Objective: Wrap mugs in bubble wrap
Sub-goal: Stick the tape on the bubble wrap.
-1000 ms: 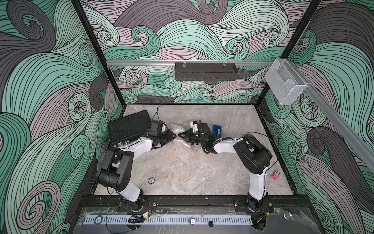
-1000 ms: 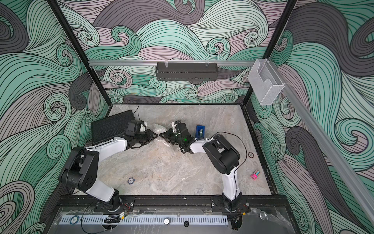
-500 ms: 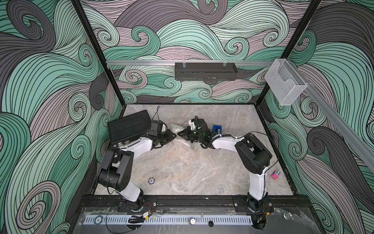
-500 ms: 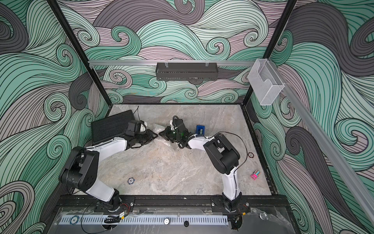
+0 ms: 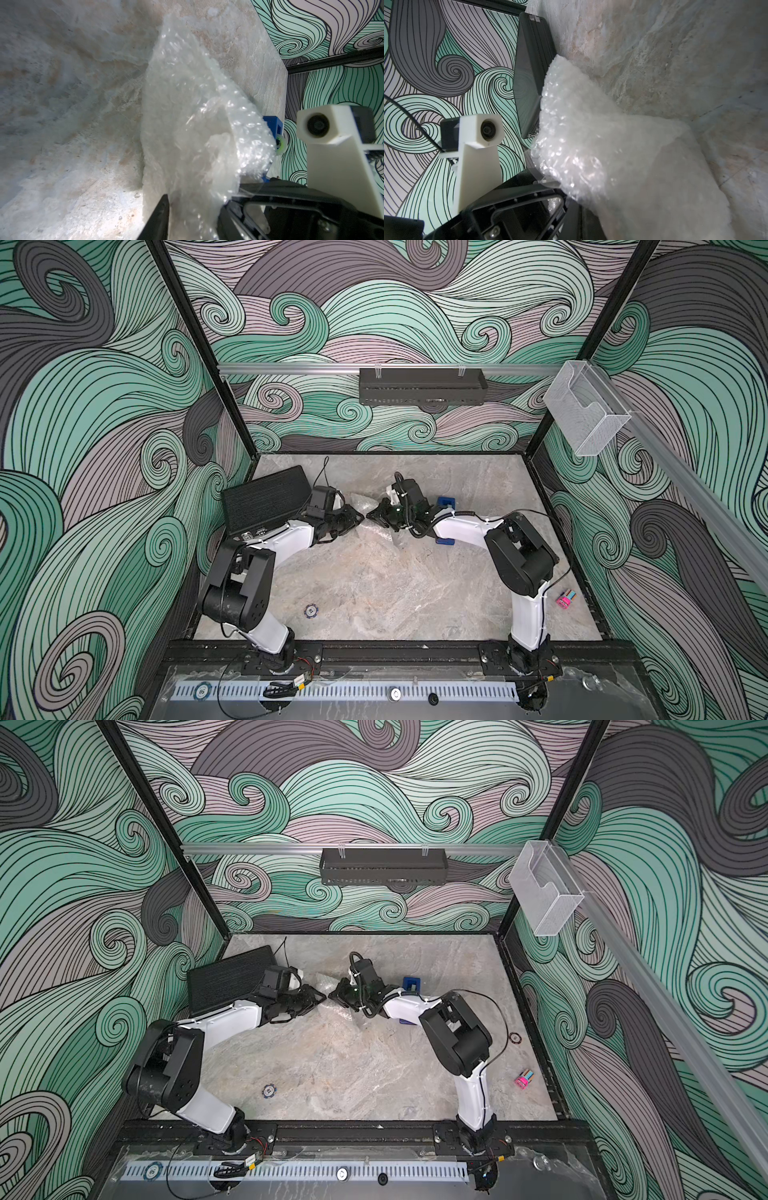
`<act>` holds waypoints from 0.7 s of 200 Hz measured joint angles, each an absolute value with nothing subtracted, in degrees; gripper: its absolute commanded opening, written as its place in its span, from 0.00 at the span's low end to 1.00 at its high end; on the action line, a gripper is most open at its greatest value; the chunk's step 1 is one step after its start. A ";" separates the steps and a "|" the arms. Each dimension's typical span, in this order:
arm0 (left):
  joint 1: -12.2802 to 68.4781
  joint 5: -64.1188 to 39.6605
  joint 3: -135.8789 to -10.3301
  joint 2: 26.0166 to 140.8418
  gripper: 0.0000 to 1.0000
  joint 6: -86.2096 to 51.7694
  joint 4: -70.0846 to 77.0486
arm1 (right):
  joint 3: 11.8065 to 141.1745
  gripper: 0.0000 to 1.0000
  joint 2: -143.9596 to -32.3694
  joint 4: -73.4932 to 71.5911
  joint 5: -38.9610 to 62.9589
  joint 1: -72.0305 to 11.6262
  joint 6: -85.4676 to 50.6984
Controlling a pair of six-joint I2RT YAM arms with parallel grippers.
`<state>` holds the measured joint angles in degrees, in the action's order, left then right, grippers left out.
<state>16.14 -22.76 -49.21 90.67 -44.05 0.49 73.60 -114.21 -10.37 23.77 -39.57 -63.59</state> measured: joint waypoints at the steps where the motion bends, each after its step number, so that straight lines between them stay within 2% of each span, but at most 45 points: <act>1: 16.14 -22.76 -49.21 90.67 0.39 -44.03 0.47 | 73.60 0.00 -114.21 -10.37 23.77 -39.57 -63.59; 68: 16.08 -21.93 -49.32 89.32 0.70 -43.00 -1.80 | 74.85 0.00 -115.20 -9.61 23.77 -39.57 -63.64; 118: 14.79 -22.33 -49.84 87.74 0.80 -41.89 -1.85 | 74.87 0.00 -115.22 -9.61 23.77 -39.55 -63.64; 140: 13.87 -22.70 -50.33 87.79 0.79 -41.47 -2.50 | 74.87 0.00 -115.22 -9.63 23.77 -39.55 -63.64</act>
